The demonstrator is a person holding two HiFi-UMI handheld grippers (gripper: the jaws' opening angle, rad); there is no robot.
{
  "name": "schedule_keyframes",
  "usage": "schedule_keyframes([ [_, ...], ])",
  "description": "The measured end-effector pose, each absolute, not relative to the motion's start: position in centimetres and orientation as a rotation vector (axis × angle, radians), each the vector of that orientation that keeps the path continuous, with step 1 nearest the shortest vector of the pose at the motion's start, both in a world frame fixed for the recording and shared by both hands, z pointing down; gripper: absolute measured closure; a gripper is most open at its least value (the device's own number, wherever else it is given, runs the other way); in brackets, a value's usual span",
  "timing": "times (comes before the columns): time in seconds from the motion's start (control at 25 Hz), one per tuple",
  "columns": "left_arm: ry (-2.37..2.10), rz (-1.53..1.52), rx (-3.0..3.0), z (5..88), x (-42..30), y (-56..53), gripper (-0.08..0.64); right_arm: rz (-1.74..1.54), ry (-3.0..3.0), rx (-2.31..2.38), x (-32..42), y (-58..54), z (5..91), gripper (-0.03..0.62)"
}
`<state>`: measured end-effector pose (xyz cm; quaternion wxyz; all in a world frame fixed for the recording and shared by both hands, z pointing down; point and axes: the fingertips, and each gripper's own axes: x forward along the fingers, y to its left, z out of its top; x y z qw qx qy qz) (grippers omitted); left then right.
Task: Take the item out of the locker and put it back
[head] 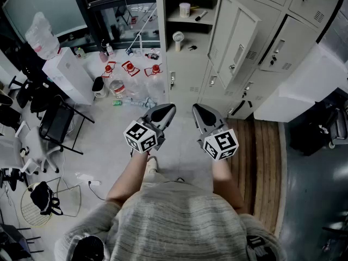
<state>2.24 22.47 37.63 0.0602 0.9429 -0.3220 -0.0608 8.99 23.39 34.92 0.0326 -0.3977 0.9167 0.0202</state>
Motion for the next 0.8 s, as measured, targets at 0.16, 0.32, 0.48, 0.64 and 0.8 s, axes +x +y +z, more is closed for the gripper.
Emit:
schedule_keyframes([
  [0.16,-0.963,-0.176,2.843,37.8,2.2,22.6,0.551,0.05,2.82,-1.239,9.3,23.3,35.1,0.568],
  [0.32,-0.975,-0.175,2.824,38.1,1.6,22.5,0.551,0.031,2.828,-1.229,9.0,23.0,35.4,0.568],
  [0.48,-0.962,-0.161,2.806,38.9,1.1,22.1,0.551,0.003,2.823,-1.194,8.4,22.2,35.7,0.568],
  [0.64,-0.966,-0.153,2.777,40.3,0.3,20.7,0.551,-0.042,2.817,-1.167,7.5,20.7,36.7,0.566],
  [0.8,-0.982,-0.166,2.778,40.9,-0.1,16.9,0.551,-0.057,2.837,-1.172,6.7,17.4,37.7,0.565],
])
